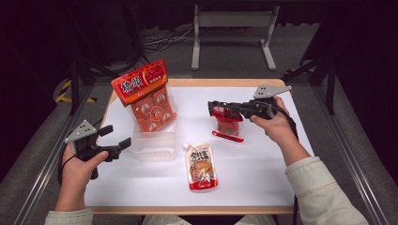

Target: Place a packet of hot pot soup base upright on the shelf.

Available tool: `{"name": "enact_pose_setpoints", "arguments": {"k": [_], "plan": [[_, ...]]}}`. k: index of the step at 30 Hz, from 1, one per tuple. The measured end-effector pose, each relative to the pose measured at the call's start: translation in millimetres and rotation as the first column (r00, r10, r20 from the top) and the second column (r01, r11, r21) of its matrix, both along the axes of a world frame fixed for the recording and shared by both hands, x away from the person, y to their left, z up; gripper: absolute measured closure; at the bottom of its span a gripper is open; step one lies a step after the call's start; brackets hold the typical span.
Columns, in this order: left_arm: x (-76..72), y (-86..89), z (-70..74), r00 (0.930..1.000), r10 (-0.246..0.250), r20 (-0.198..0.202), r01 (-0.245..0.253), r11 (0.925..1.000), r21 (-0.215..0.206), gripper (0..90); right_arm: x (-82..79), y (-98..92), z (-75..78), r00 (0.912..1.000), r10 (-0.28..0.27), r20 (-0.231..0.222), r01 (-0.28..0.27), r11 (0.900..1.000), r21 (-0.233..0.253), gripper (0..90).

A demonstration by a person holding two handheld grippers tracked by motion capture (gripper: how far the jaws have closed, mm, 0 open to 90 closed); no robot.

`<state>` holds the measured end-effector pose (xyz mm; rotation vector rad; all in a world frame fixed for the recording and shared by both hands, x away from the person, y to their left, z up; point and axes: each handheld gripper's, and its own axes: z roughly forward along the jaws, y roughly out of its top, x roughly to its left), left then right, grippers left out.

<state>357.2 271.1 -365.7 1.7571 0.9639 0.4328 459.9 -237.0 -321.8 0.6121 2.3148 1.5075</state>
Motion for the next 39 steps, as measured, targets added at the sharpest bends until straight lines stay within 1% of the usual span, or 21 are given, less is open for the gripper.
{"name": "enact_pose_setpoints", "arguments": {"k": [2, 6, 9, 13, 18, 22, 23, 25, 31, 34, 39], "plan": [[0.0, 0.6, 0.4, 1.0, -0.001, 0.0, 0.001, 1.0, 0.001, 9.1, -2.3, -0.4, 3.8, 0.9999, 0.005, 0.013, -0.005, 1.0, 0.015, 87.7], [0.8, 0.8, 1.1, 1.0, -0.006, 0.001, 0.006, 1.0, -0.002, 8.9, -5.7, 0.5, 9.3, 0.9993, 0.007, 0.037, -0.008, 1.0, 0.018, 87.7], [1.9, 0.2, 1.1, 0.9997, -0.022, -0.006, 0.022, 0.9998, -0.003, 8.4, -8.8, 2.3, 13.7, 0.9983, 0.016, 0.056, -0.017, 1.0, 0.018, 87.7], [2.7, -0.3, 1.1, 0.9989, -0.047, -0.01, 0.047, 0.9989, 0.0, 6.0, -10.9, 4.8, 18.2, 0.9976, 0.034, 0.061, -0.036, 0.999, 0.034, 87.7], [2.6, 0.2, 1.6, 0.9987, -0.05, -0.009, 0.05, 0.9988, -0.001, 4.9, -12.7, 8.8, 21.9, 0.9965, 0.046, 0.07, -0.049, 0.998, 0.041, 87.7], [2.2, 1.2, 1.6, 0.9978, -0.065, -0.013, 0.065, 0.9979, 0.003, 3.5, -13.6, 13.7, 25.9, 0.995, 0.055, 0.083, -0.059, 0.998, 0.039, 87.7], [2.1, 1.3, 1.6, 0.9978, -0.065, -0.013, 0.065, 0.9979, 0.002, 3.5, -13.4, 15.9, 28.1, 0.9939, 0.06, 0.092, -0.063, 0.997, 0.039, 87.7], [1.9, 1.9, 1.9, 0.9979, -0.063, -0.016, 0.063, 0.998, 0.005, 3.5, -13.5, 17.1, 29.2, 0.994, 0.059, 0.092, -0.063, 0.997, 0.04, 87.7], [2.7, 2.1, 3.1, 0.998, -0.063, -0.008, 0.063, 0.998, 0.001, 3.4, -13.3, 28.1, 36.5, 0.9914, 0.076, 0.106, -0.081, 0.996, 0.042, 87.7], [2.6, 2.0, 2.8, 0.9978, -0.066, -0.009, 0.066, 0.9978, 0.005, 3.4, -13.2, 32.7, 38.4, 0.9904, 0.083, 0.111, -0.088, 0.995, 0.042, 87.7], [0.7, 3.0, 2.9, 0.9979, -0.065, -0.008, 0.065, 0.9979, 0.002, 3.3, -10.9, 47.8, 42.5, 0.9873, 0.105, 0.12, -0.11, 0.993, 0.042, 87.7]]}}
